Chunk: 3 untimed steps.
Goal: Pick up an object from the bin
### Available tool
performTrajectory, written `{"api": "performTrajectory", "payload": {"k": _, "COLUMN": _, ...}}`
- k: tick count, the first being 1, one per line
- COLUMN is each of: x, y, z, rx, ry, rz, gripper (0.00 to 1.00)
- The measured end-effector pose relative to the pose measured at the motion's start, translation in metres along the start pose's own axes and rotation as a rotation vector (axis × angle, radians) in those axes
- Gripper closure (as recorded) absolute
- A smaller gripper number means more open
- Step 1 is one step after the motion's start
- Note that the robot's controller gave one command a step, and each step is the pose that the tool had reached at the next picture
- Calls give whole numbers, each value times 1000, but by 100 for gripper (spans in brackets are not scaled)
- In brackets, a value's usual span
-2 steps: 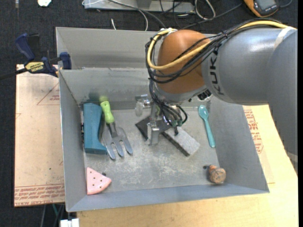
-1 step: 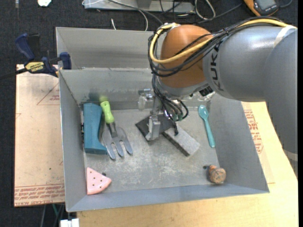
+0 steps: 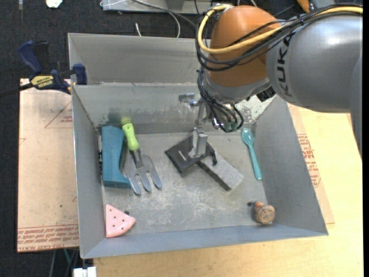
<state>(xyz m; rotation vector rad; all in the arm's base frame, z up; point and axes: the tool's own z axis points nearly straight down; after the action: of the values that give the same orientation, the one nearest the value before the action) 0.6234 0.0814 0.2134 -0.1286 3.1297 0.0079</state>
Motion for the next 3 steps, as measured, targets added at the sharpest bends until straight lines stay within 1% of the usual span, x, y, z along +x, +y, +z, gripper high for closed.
{"api": "performTrajectory", "payload": {"k": 1, "x": -13, "y": -20, "z": 27, "rx": -1, "ry": -11, "rz": -2, "gripper": 0}}
{"api": "performTrajectory", "payload": {"k": 2, "x": -6, "y": -34, "z": 55, "rx": -2, "ry": -2, "rz": 16, "gripper": 0}}
{"api": "performTrajectory", "payload": {"k": 3, "x": -14, "y": -50, "z": 77, "rx": -1, "ry": -5, "rz": -20, "gripper": 0}}
